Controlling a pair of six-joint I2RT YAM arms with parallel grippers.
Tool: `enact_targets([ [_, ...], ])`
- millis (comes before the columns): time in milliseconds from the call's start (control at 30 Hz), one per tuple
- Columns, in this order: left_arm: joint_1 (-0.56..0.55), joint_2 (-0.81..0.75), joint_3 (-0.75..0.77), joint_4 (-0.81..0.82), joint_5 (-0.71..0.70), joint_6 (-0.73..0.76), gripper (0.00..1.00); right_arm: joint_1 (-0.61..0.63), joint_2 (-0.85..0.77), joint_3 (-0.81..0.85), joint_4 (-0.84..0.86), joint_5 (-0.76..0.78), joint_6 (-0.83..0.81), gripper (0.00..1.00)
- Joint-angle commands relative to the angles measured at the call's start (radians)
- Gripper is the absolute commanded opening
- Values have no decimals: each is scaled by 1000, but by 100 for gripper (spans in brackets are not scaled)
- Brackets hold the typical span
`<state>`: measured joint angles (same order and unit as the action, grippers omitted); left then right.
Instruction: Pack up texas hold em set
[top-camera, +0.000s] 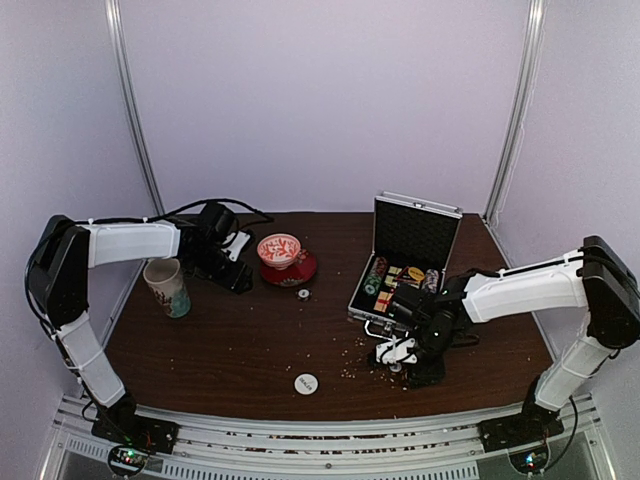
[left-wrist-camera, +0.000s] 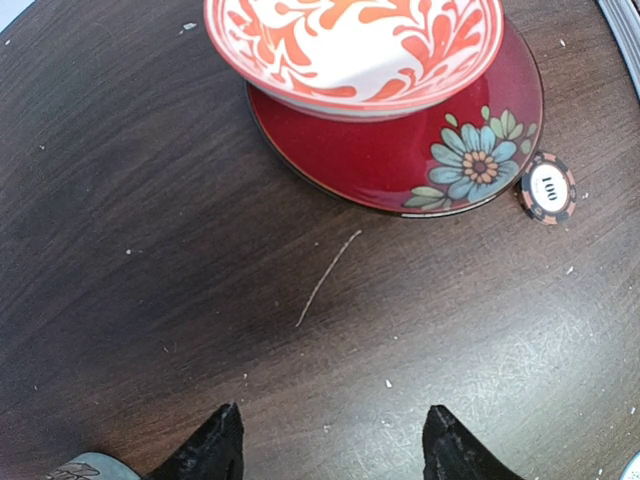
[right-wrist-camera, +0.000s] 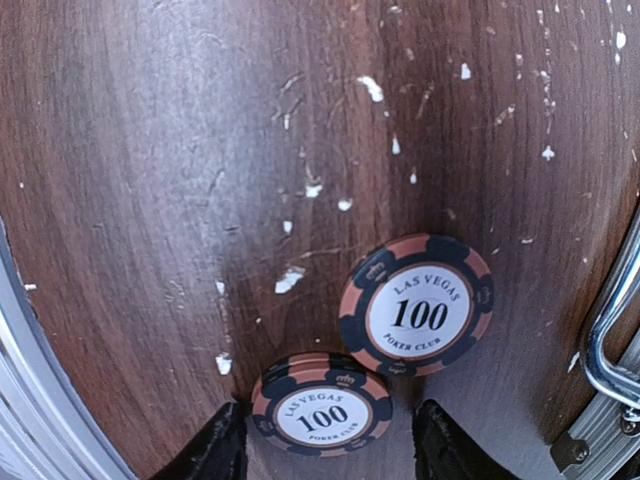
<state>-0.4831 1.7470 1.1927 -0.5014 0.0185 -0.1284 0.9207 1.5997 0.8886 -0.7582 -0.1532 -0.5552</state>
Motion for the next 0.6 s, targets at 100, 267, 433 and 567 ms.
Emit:
enact_targets([
  [100,10,15,2,18,-5,13,62,7,6,-16,29,31,-14,49],
  [267,9,16,2,17,-4,14,62,9,0,4,-4,5,-16,37],
  [433,11,16,2,16,-2,15,62,9,-35,61,-40,3,-15,34],
  [567,10,16,2,17,1,15,62,8,-21,104,-46,-4,-6,33],
])
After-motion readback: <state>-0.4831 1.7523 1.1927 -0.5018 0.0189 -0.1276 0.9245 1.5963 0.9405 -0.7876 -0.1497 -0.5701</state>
